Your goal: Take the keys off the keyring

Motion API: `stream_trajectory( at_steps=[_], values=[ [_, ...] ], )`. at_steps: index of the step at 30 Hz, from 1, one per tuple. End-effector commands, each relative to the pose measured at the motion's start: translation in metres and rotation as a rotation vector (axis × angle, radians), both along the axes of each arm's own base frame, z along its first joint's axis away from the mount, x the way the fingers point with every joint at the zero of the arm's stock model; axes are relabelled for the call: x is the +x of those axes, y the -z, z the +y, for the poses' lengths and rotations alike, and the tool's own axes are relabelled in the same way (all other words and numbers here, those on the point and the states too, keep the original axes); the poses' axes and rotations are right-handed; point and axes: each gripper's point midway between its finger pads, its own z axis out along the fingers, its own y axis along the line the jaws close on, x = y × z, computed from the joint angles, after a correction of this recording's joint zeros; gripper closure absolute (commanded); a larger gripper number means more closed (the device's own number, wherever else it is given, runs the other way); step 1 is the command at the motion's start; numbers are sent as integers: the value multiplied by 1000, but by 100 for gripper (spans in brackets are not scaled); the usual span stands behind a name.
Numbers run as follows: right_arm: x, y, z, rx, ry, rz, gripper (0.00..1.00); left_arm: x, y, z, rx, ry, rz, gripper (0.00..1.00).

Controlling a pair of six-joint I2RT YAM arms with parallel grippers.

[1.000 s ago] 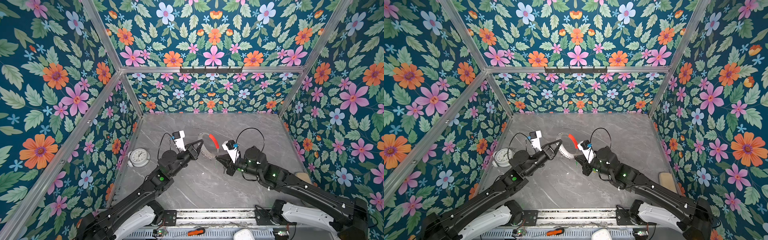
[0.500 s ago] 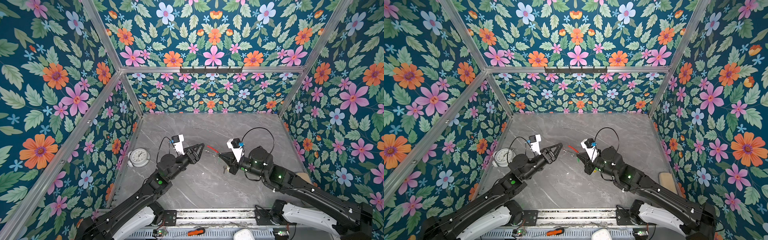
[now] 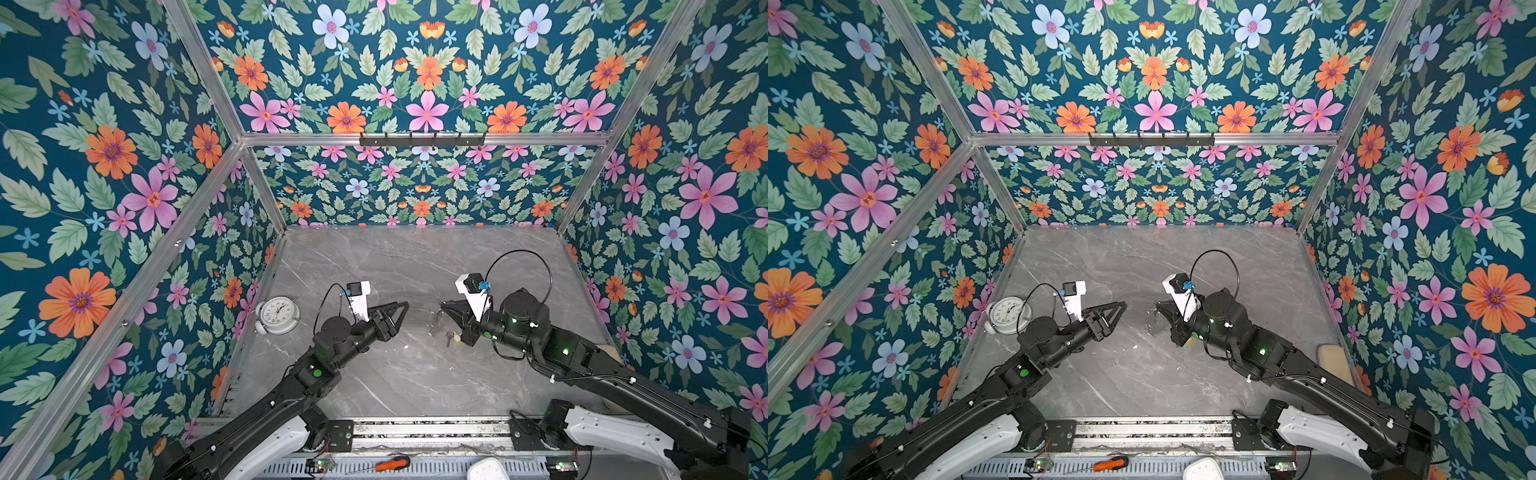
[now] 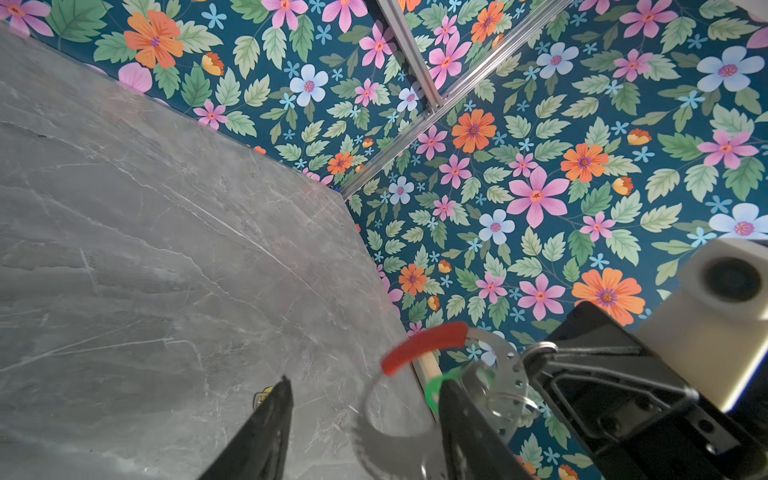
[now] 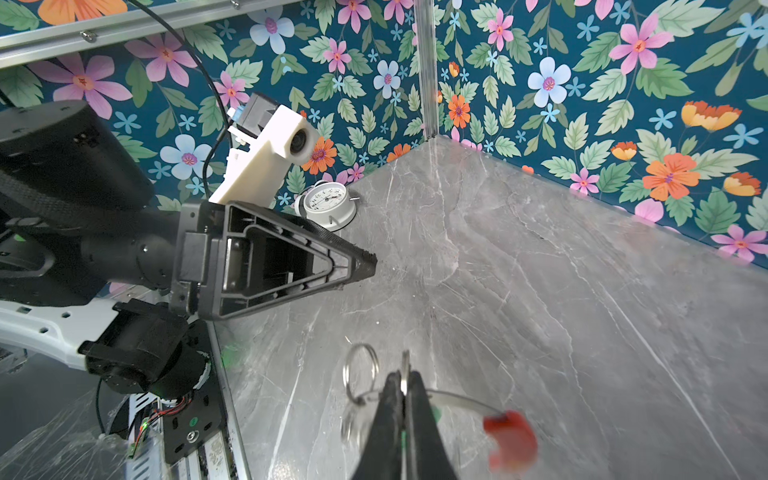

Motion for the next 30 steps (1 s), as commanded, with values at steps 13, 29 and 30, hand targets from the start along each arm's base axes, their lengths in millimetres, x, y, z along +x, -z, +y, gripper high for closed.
stream_trajectory(
  at_steps=[13, 29, 30],
  values=[
    [-28, -13, 2, 78, -243, 67, 100, -33, -67, -8, -42, 145, -386, 44],
    [-69, -37, 14, 165, -495, 87, 100, -99, -97, -40, -129, 586, -567, 57],
    [-70, -37, 14, 168, -500, 87, 100, -100, -97, -41, -133, 604, -563, 57]
  ],
)
